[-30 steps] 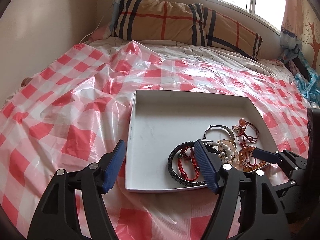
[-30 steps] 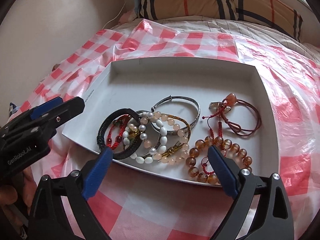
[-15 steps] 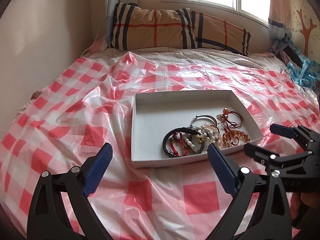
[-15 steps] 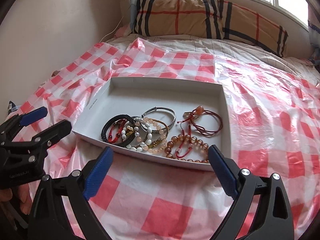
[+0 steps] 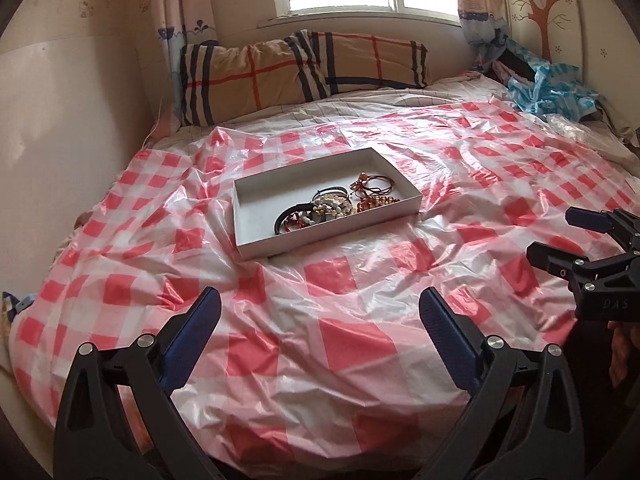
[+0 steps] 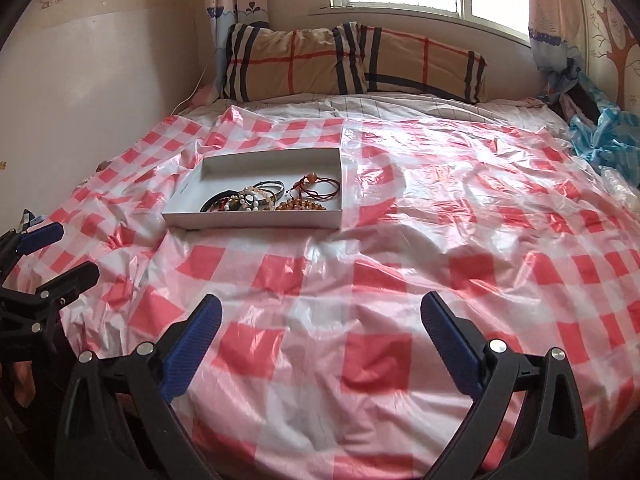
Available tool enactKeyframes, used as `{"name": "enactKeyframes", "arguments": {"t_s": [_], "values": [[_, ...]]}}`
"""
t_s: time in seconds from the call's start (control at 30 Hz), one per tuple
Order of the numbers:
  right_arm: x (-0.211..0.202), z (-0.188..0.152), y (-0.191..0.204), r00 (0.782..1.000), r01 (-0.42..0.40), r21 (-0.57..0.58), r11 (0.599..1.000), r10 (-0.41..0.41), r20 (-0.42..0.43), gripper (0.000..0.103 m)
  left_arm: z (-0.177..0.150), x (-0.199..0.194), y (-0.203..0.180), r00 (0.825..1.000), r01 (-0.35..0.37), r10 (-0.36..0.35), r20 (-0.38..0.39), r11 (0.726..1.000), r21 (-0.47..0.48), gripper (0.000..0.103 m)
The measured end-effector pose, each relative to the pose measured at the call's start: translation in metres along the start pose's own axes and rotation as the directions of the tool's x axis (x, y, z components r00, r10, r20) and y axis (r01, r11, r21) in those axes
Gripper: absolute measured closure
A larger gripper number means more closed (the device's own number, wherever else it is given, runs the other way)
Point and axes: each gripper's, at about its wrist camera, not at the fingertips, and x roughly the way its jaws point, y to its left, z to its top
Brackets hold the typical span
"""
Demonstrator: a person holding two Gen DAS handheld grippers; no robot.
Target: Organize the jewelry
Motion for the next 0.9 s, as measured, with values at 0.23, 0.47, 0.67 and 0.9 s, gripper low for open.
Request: {"name": "enactKeyframes", "arguments": {"t_s": [0.23, 0.47, 0.67, 0.9], "values": [[-0.04, -0.045, -0.016, 0.999, 0.048, 0.018, 0.999, -0.048, 0.001, 0.008, -0.023, -0.048, 0.001, 1.0, 0.023, -0.023, 0.016, 1.0, -0.019, 0.008], [-0.064, -0.064, -0.025, 0.994, 0.076, 0.07, 0.995, -0.081, 0.077, 0.008, -0.051, -0.059, 0.013, 1.0, -0.002, 0.002, -0.008, 1.0, -0.03, 0.008], [-0.071, -0.068, -0.017, 0.984, 0.112, 0.029, 0.993, -0.115, 0.136, 0.007, -0.09, -0.046, 0.04, 0.998, -0.055, 0.054, -0.028, 0.998, -0.044, 0.008], [-0.074, -0.07, -0.006, 0.976, 0.14, -0.027, 0.99, -0.134, 0.171, 0.007, -0.097, -0.043, 0.059, 1.0, -0.015, 0.013, -0.016, 0.989, -0.144, 0.008]]}}
